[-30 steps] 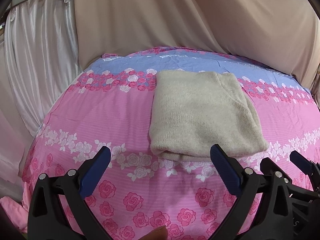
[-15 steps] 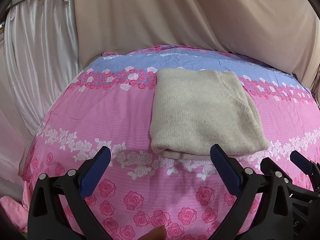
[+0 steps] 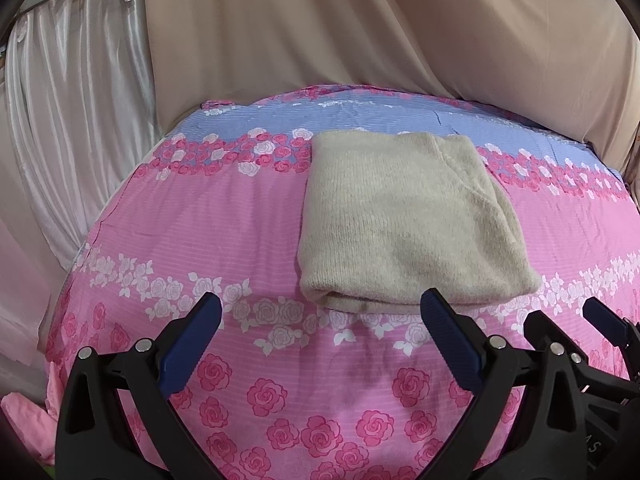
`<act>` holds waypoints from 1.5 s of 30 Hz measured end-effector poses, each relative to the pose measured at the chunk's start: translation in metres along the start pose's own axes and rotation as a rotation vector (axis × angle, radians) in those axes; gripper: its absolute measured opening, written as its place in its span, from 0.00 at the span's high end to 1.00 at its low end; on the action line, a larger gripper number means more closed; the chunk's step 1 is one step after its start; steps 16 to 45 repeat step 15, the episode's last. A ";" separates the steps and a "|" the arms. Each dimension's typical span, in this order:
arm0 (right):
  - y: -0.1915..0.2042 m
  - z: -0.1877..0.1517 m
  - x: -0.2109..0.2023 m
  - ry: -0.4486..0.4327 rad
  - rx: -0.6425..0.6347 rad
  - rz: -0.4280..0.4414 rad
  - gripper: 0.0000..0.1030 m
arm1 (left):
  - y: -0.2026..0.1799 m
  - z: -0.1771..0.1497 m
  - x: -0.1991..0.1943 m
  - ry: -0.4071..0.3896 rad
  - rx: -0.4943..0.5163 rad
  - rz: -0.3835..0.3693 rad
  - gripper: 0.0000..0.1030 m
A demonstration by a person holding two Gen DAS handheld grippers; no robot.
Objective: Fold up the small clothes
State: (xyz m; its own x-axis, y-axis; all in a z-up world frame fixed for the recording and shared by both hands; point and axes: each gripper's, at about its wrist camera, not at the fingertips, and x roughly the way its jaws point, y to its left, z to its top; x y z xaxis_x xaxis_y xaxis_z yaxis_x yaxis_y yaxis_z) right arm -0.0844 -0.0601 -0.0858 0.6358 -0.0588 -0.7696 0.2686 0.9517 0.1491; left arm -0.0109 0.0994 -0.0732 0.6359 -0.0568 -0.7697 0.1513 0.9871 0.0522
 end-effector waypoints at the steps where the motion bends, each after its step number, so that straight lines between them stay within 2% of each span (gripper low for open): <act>1: 0.000 0.000 0.000 0.000 0.000 0.000 0.18 | 0.000 0.000 -0.001 -0.006 -0.001 0.002 0.05; 6: 0.003 -0.001 -0.001 -0.002 -0.001 -0.002 0.18 | 0.001 0.000 -0.004 -0.037 0.001 0.013 0.05; 15: 0.003 -0.002 0.000 0.004 -0.001 -0.006 0.18 | 0.002 0.000 0.001 0.000 -0.007 0.000 0.06; 45: 0.003 -0.002 0.000 0.004 -0.001 -0.006 0.18 | 0.002 0.000 0.001 0.000 -0.007 0.000 0.06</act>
